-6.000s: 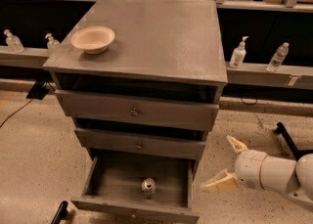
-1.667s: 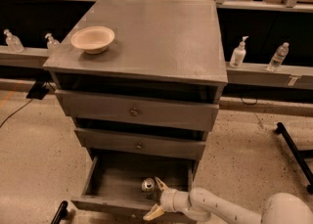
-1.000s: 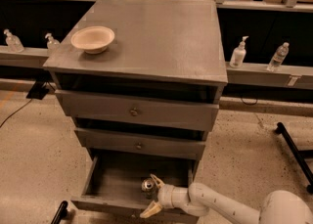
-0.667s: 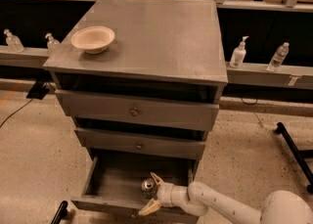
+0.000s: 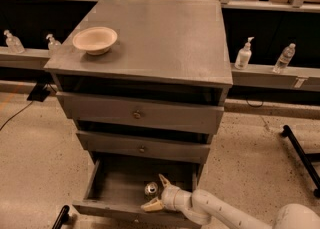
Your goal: Pick 7up can from bottom drawer and place on counter
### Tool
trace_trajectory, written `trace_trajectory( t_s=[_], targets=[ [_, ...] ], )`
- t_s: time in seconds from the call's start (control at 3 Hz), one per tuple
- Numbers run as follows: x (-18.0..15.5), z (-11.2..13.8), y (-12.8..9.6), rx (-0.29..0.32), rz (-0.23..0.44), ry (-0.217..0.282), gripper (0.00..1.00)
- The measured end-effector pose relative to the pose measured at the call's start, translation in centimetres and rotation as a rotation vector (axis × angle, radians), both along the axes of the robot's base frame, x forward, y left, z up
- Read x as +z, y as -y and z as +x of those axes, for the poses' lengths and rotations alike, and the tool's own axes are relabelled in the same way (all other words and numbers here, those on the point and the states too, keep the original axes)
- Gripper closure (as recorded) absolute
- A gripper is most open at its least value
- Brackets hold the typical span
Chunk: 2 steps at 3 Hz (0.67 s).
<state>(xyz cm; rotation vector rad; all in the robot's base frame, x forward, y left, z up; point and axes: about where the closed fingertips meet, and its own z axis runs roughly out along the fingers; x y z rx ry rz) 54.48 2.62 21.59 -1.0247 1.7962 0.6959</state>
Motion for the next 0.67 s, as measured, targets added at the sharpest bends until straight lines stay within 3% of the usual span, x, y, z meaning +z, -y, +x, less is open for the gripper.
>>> trace_trajectory(
  t_s=[0.33,0.67],
  targets=[
    [-1.3,1.3,0.4,-0.056,-0.015,-0.019,0.15],
    [-2.9,1.5,0.3,-0.062,-0.040,-0.028,0.15]
  ],
)
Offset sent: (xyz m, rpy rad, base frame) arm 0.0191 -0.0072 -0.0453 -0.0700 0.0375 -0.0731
